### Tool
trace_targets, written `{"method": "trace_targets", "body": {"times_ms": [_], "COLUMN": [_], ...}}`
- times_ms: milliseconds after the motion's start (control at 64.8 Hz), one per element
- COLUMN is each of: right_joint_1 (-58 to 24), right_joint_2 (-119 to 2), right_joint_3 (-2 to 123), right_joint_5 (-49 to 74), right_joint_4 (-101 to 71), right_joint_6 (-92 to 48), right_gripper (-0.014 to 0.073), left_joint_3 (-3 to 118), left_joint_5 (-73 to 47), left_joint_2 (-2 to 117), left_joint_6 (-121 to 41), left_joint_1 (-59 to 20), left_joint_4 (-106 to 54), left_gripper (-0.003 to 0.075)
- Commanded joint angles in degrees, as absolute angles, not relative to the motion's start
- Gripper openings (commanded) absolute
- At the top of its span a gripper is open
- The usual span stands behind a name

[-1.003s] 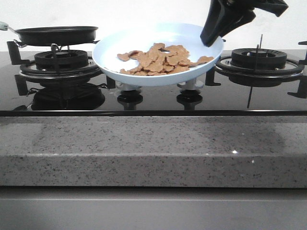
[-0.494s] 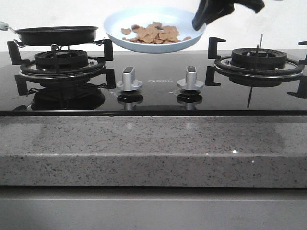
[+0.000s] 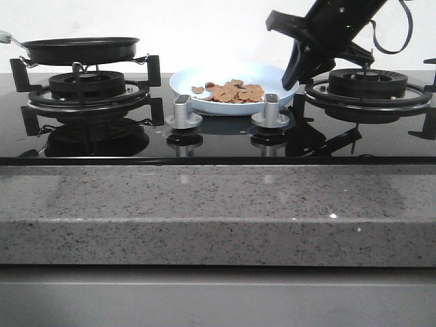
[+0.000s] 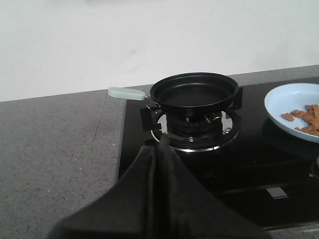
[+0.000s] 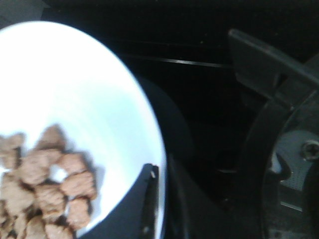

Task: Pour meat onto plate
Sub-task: 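Lower the plate onto the stove with the right gripper and release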

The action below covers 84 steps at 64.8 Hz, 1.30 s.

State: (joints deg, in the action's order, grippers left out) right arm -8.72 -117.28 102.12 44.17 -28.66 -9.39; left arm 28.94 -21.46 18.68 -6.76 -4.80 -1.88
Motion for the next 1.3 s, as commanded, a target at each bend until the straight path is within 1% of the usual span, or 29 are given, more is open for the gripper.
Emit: {"method": "trace_targets", "body": {"times_ms": [0, 46, 108, 370, 432, 478, 571, 648, 710, 787, 833, 1019, 1142, 1235, 1281], "right_joint_1": [-8.5, -8.49, -8.44, -8.44, -8.44, -8.44, -8.44, -8.44, -8.44, -8.44, -8.44, -8.44, -8.57, -8.61, -8.61], "right_joint_2": [-113.72, -113.72, -113.54, -111.04, -110.3, -109.99, -109.31, -108.84, -108.6, -108.51, -108.43, -107.23, -103.92, -99.04, -94.31], "right_joint_3": [104.56, 105.08, 105.77, 112.29, 113.85, 115.09, 116.65, 117.07, 117.07, 117.07, 117.07, 117.01, 116.05, 110.64, 105.09], "right_joint_5": [42.06, 42.13, 42.22, 45.74, 48.04, 50.41, 54.11, 56.35, 57.73, 59.31, 59.98, 61.01, 60.78, 57.74, 53.73], "right_joint_4": [-30.35, -30.23, -30.05, -28.63, -27.62, -27.21, -26.26, -25.41, -24.94, -24.94, -24.94, -23.76, -20.53, -17.95, -16.78], "right_joint_6": [-9.61, -9.61, -9.61, -9.61, -9.61, -9.61, -9.61, -9.61, -9.61, -9.61, -9.61, -9.61, -9.66, -9.66, -9.66], "right_gripper": [0.0228, 0.0271, 0.0295, 0.029, 0.0267, 0.0231, 0.0132, 0.0031, -0.0022, -0.0062, -0.0073, -0.0071, -0.0071, -0.0071, -0.0071], "left_joint_3": [30.45, 30.45, 30.45, 30.45, 30.45, 30.45, 30.45, 30.45, 30.45, 30.45, 30.45, 30.45, 30.45, 30.45, 30.45], "left_joint_5": [-16.61, -16.61, -16.61, -16.61, -16.61, -16.61, -16.61, -16.61, -16.61, -16.61, -16.61, -16.61, -16.61, -16.61, -16.61], "left_joint_2": [19.12, 19.12, 19.12, 19.12, 19.12, 19.12, 19.12, 19.12, 19.12, 19.12, 19.12, 19.12, 19.12, 19.12, 19.12], "left_joint_6": [-6.24, -6.24, -6.24, -6.24, -6.24, -6.24, -6.24, -6.24, -6.24, -6.24, -6.24, -6.24, -6.24, -6.24, -6.24], "left_joint_1": [-5.24, -5.24, -5.24, -5.24, -5.24, -5.24, -5.24, -5.24, -5.24, -5.24, -5.24, -5.24, -5.24, -5.24, -5.24], "left_joint_4": [-2.51, -2.51, -2.51, -2.51, -2.51, -2.51, -2.51, -2.51, -2.51, -2.51, -2.51, -2.51, -2.51, -2.51, -2.51], "left_gripper": [-0.002, -0.002, -0.002, -0.002, -0.002, -0.002, -0.002, -0.002, -0.002, -0.002, -0.002, -0.002, -0.002, -0.002, -0.002]}}
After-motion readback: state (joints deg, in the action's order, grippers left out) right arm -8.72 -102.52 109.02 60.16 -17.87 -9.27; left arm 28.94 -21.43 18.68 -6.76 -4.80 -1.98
